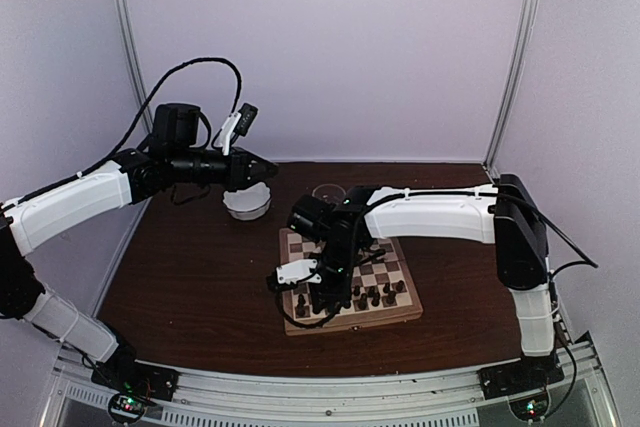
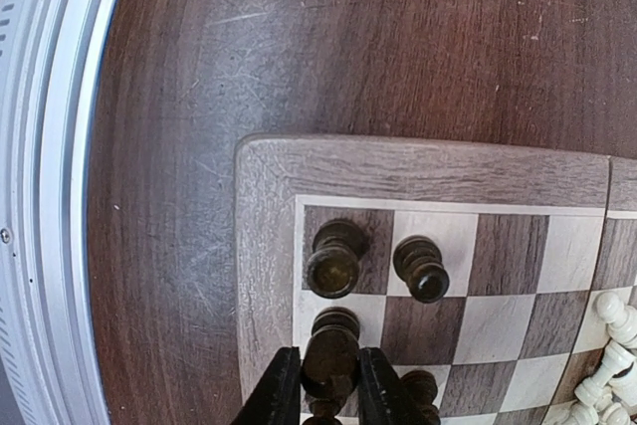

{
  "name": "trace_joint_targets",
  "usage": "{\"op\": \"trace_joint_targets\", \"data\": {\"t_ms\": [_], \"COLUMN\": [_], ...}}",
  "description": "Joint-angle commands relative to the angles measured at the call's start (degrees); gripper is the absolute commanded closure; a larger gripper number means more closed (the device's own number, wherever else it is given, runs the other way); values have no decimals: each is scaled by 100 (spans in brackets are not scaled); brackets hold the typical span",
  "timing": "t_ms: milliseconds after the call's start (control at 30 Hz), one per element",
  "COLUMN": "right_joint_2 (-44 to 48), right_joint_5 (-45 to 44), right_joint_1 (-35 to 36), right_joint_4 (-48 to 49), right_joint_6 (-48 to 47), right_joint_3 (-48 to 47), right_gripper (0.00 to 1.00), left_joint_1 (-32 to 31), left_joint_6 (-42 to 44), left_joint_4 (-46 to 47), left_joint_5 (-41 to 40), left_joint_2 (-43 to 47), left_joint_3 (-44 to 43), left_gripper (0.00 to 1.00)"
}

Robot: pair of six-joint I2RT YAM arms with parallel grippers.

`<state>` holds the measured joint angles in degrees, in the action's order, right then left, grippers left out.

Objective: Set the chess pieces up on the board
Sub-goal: Place the knight at g8.

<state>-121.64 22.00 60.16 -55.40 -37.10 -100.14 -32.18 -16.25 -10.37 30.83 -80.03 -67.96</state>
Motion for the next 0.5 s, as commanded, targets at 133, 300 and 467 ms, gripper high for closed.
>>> {"op": "trace_joint_targets", "data": {"t_ms": [133,300,467], "right_joint_2": [-50,71,634], "right_joint_5": [2,-2,-130], "right_joint_1": [56,57,23], "right_joint_4": [55,-36,-399], "right_joint_6": [54,41,-20], "right_joint_3": [47,-8,-173], "right_gripper": [77,74,66], "left_joint_1": [54,54,56], "left_joint_6": [-36,-32,-54], "left_joint_4": [241,225,208], "left_joint_5": [90,90,115], "left_joint_2": [50,38,-1], "left_joint_3": [-11,-15,-33], "left_gripper": [95,95,95]}}
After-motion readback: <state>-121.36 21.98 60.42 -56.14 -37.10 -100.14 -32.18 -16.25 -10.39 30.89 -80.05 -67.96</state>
